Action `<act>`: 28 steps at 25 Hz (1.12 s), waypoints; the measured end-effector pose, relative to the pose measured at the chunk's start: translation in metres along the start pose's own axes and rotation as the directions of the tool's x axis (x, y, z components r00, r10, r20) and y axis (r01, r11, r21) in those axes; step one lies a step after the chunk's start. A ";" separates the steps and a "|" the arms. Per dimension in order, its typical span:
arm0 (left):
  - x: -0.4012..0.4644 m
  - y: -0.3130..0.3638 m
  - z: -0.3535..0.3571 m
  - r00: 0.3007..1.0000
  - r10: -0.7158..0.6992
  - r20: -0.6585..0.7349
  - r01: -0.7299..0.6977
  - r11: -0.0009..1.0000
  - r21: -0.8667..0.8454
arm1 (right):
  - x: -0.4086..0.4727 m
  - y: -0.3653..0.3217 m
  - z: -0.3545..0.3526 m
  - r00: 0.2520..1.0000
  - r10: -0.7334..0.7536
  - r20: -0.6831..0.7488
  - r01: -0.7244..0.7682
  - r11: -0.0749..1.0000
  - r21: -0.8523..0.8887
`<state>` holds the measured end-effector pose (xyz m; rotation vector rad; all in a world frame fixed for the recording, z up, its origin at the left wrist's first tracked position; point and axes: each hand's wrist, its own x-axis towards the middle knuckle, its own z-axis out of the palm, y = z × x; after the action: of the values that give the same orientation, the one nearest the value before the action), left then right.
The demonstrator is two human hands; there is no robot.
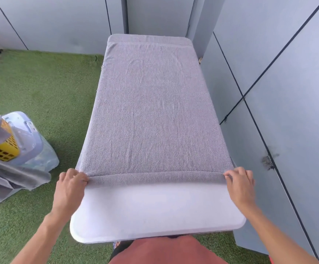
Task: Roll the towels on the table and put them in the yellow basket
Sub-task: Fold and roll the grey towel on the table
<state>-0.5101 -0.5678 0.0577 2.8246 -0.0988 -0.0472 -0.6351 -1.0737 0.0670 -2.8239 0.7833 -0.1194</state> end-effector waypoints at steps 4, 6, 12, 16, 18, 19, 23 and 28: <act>-0.042 0.008 0.020 0.978 0.201 -0.064 -0.191 0.972 0.140 | -0.026 0.008 0.013 0.981 -0.178 0.074 0.181 0.982 -0.045; -0.037 0.007 0.023 0.981 0.192 -0.041 -0.183 0.970 0.160 | -0.009 0.008 0.011 0.976 -0.162 0.148 0.166 0.986 -0.018; -0.002 -0.001 0.016 0.979 0.199 0.039 -0.203 0.962 0.185 | 0.022 0.008 0.002 0.939 -0.108 0.326 0.138 0.988 -0.069; -0.006 -0.024 0.011 0.928 0.187 0.323 -0.213 0.976 0.048 | 0.014 0.032 -0.020 0.833 -0.120 0.540 0.092 0.993 0.080; 0.004 -0.023 0.010 0.938 0.060 0.340 -0.024 0.994 -0.110 | 0.022 0.029 -0.027 0.819 -0.008 0.573 -0.169 0.952 0.254; 0.008 -0.020 0.009 0.952 -0.015 0.307 0.068 0.984 -0.162 | 0.025 0.026 -0.026 0.858 0.046 0.511 -0.245 0.911 0.331; -0.001 -0.003 0.005 0.995 0.089 0.039 -0.091 0.995 0.051 | 0.005 0.008 -0.008 0.999 -0.011 0.032 0.010 0.999 0.043; -0.045 0.004 0.024 0.971 0.240 -0.009 -0.239 0.967 0.084 | -0.029 0.003 0.012 0.984 -0.160 0.081 0.167 0.981 -0.099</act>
<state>-0.5567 -0.5760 0.0374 2.8723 -0.4468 0.0388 -0.6603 -1.0591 0.0538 -2.9717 0.5568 -0.0005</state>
